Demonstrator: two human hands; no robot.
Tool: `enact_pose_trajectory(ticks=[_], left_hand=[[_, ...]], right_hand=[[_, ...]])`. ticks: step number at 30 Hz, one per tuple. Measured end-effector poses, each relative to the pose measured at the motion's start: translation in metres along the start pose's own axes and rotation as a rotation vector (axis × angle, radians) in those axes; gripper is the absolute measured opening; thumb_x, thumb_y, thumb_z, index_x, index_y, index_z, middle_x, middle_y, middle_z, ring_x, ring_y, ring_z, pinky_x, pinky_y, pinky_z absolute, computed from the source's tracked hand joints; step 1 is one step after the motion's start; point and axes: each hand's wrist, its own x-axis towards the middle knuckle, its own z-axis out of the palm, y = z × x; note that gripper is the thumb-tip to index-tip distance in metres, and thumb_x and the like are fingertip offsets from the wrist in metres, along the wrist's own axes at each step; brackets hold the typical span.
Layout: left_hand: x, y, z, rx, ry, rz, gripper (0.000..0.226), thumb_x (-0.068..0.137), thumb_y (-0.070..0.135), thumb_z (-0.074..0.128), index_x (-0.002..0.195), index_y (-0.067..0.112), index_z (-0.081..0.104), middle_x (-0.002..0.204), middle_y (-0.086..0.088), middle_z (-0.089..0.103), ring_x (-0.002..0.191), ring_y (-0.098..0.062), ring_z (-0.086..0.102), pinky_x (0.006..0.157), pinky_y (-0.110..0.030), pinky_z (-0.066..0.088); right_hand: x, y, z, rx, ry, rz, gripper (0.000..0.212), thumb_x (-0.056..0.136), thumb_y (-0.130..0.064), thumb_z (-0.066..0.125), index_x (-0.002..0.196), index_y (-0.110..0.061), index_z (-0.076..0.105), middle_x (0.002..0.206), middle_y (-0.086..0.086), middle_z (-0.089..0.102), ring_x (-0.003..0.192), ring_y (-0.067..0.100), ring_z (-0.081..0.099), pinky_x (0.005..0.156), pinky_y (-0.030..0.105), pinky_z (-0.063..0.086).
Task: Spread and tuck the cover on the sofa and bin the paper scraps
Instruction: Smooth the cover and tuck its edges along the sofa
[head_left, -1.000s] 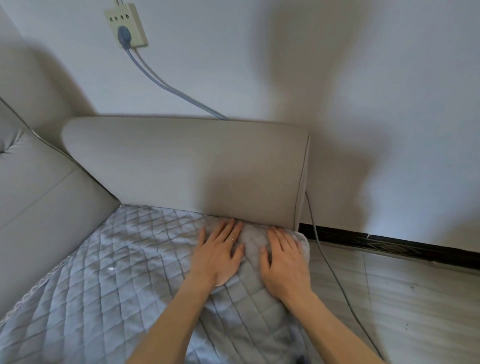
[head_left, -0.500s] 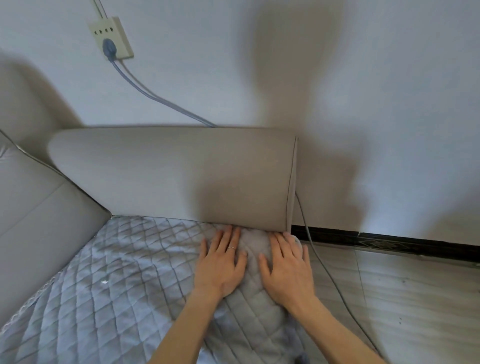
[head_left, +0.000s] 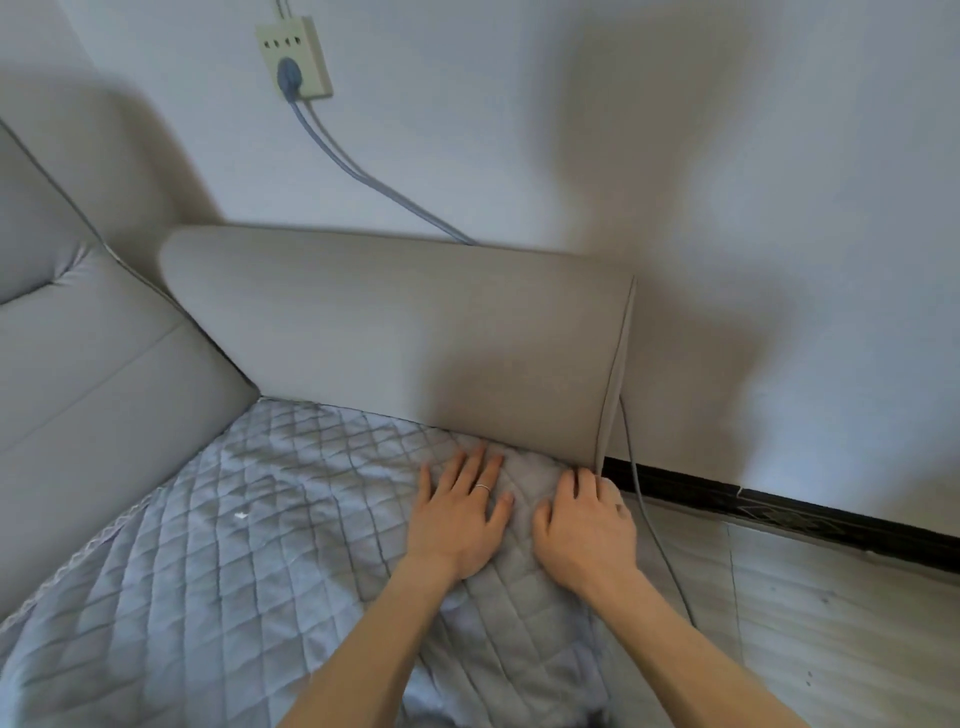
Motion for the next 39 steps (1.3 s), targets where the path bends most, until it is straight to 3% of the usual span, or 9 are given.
enact_pose_trajectory(ticks=[3, 5, 12, 17, 19, 23, 31, 35, 39], left_hand=[[-0.012, -0.004, -0.009, 0.004, -0.006, 0.066, 0.056, 0.099, 0.057, 0.018, 0.153, 0.040, 0.015, 0.164, 0.010, 0.004, 0.149, -0.009, -0.004, 0.119, -0.051, -0.009], [-0.020, -0.022, -0.023, -0.012, 0.064, 0.014, 0.055, 0.099, 0.053, 0.024, 0.153, 0.041, 0.016, 0.163, 0.011, 0.004, 0.149, -0.008, -0.005, 0.119, -0.050, -0.009], [-0.112, -0.149, -0.068, 0.006, 0.184, -0.661, 0.058, 0.099, 0.051, 0.026, 0.154, 0.034, 0.017, 0.163, 0.007, 0.014, 0.150, -0.015, 0.007, 0.120, -0.049, 0.002], [-0.181, -0.213, -0.075, -0.090, 0.223, -1.012, 0.055, 0.097, 0.049, 0.027, 0.149, 0.032, 0.032, 0.158, 0.007, 0.025, 0.147, -0.016, 0.015, 0.118, -0.050, 0.012], [-0.201, -0.229, -0.068, -0.156, 0.245, -1.106, 0.058, 0.095, 0.056, 0.024, 0.147, 0.033, 0.036, 0.156, 0.009, 0.030, 0.145, -0.016, 0.021, 0.116, -0.047, 0.019], [-0.235, -0.248, -0.051, -0.256, 0.274, -1.258, 0.059, 0.097, 0.059, 0.017, 0.150, 0.036, 0.030, 0.160, 0.012, 0.021, 0.147, -0.015, 0.018, 0.116, -0.049, 0.015], [-0.230, -0.236, -0.014, -0.132, 0.252, -1.512, 0.067, 0.086, 0.074, 0.006, 0.148, 0.051, 0.015, 0.161, 0.012, 0.016, 0.148, -0.027, 0.008, 0.105, -0.067, 0.007], [-0.253, -0.245, -0.017, -0.177, 0.273, -1.531, 0.071, 0.080, 0.082, 0.007, 0.146, 0.058, 0.010, 0.162, 0.019, 0.004, 0.150, -0.026, -0.006, 0.102, -0.075, -0.004], [-0.281, -0.270, -0.031, -0.164, 0.233, -1.575, 0.072, 0.078, 0.084, 0.010, 0.145, 0.059, 0.007, 0.160, 0.024, 0.005, 0.150, -0.025, -0.004, 0.100, -0.077, -0.002]], right_hand=[[-0.009, 0.000, -0.002, -0.075, 0.030, -0.054, 0.049, 0.071, -0.035, 0.037, 0.094, -0.003, 0.067, 0.100, 0.019, 0.066, 0.095, 0.042, 0.061, 0.075, 0.048, 0.052], [-0.003, -0.002, -0.011, -0.087, 0.063, -0.145, 0.046, 0.068, -0.037, 0.039, 0.087, -0.006, 0.067, 0.100, 0.017, 0.067, 0.095, 0.040, 0.061, 0.073, 0.047, 0.053], [0.008, -0.113, -0.018, -0.045, -0.014, -0.561, 0.045, 0.077, -0.045, 0.043, 0.099, -0.015, 0.069, 0.109, 0.006, 0.068, 0.107, 0.029, 0.061, 0.078, 0.043, 0.055], [0.013, -0.220, -0.027, 0.095, 0.064, -0.924, 0.047, 0.082, -0.046, 0.039, 0.102, -0.016, 0.068, 0.110, 0.002, 0.069, 0.114, 0.026, 0.061, 0.083, 0.041, 0.054], [0.010, -0.262, -0.023, 0.115, 0.068, -1.075, 0.051, 0.086, -0.046, 0.032, 0.112, -0.016, 0.065, 0.122, 0.000, 0.066, 0.128, 0.022, 0.052, 0.095, 0.041, 0.049], [-0.020, -0.335, 0.011, 0.137, -0.133, -1.310, 0.046, 0.099, -0.038, 0.034, 0.138, -0.017, 0.046, 0.148, -0.002, 0.045, 0.146, 0.014, 0.024, 0.112, 0.036, 0.030], [-0.025, -0.397, 0.090, -0.022, -0.416, -1.343, 0.046, 0.099, -0.038, 0.022, 0.133, -0.016, 0.044, 0.150, 0.002, 0.039, 0.143, 0.019, 0.027, 0.112, 0.049, 0.027], [-0.036, -0.410, 0.103, -0.137, -0.355, -1.377, 0.065, 0.096, -0.051, 0.016, 0.155, -0.022, 0.019, 0.164, -0.007, 0.013, 0.150, 0.014, 0.007, 0.117, 0.052, 0.011], [-0.048, -0.437, 0.094, -0.165, -0.356, -1.423, 0.071, 0.092, -0.054, 0.016, 0.155, -0.023, 0.019, 0.163, -0.009, 0.014, 0.149, 0.012, 0.011, 0.116, 0.053, 0.013]])
